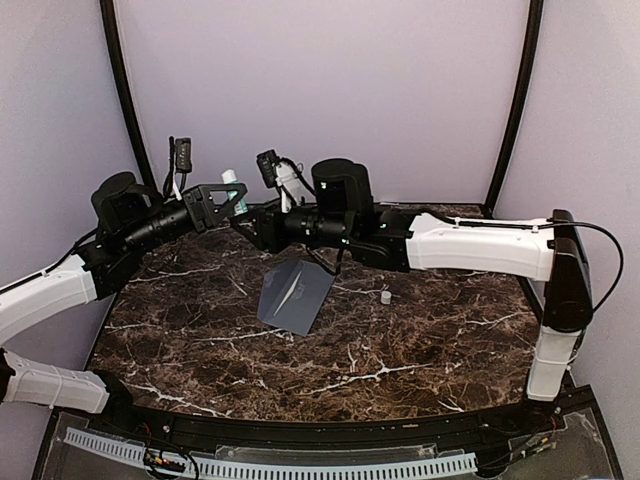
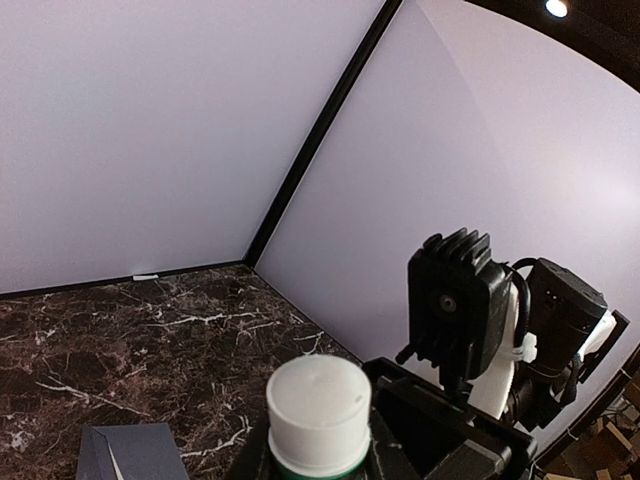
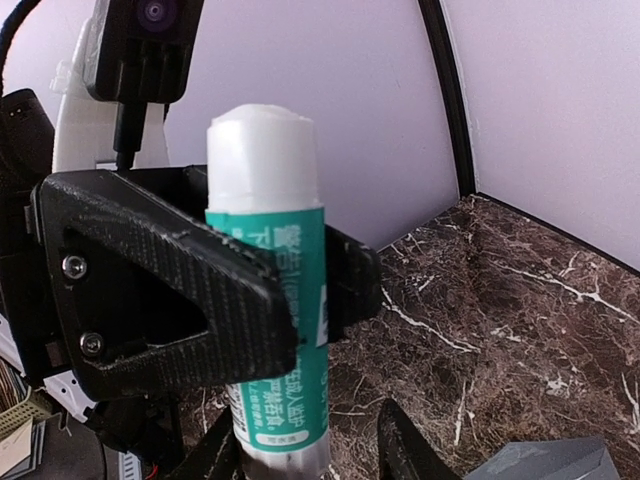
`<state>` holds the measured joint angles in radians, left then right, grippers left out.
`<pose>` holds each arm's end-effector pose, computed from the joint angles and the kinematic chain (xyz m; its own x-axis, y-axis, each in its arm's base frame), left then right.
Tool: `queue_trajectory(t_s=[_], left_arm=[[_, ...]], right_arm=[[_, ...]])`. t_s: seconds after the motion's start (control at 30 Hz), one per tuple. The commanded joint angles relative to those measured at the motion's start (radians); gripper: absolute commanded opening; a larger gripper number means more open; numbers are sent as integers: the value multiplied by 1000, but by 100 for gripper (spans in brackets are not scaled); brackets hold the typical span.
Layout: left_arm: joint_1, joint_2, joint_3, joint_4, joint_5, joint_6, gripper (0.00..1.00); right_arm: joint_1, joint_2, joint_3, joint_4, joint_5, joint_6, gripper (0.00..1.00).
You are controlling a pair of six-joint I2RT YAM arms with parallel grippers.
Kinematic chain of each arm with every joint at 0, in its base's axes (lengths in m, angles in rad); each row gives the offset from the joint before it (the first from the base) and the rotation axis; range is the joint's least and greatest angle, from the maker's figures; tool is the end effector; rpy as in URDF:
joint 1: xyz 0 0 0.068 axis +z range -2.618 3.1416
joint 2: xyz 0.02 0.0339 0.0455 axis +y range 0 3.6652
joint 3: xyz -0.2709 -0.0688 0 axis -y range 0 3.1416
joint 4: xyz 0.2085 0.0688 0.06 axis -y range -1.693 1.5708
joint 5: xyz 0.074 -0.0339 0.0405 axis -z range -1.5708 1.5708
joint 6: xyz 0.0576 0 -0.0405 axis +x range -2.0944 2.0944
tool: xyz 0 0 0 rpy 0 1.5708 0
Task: Place the letter into the envelope and seal it
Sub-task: Unscrew the solid glue.
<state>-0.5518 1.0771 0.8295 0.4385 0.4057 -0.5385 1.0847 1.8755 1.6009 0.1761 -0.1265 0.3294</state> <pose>0.1866 -0.1415 0.3832 -0.2775 -0.3825 -0.8813 0.7797 0.4463 -0.4392 0.2032 0.4001 0.3602 -0.3462 0.0317 -0.9376 -0.8706 0.3616 0.3336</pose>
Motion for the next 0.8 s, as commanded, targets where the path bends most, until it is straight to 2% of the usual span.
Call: queue_trajectory(t_s=[0.0,0.3,0.47,0.53,0.77], left_arm=[[6,-3,12,33,23,7,0],[6,4,20,22,42,15,0],[6,5,24,18,84,21,0],[6,3,20,37,134,21,0],[6,4,0,188,436,-44,0]], right_arm=[[7,13,40,17,11,-10,39],[4,-11,15,43,-12,-33,17],[-15,-52,-41,106,-83,-6,13],[-35,-77,-87,178,-153,27,13],[-92,-134,-223,495,-462,170,13]])
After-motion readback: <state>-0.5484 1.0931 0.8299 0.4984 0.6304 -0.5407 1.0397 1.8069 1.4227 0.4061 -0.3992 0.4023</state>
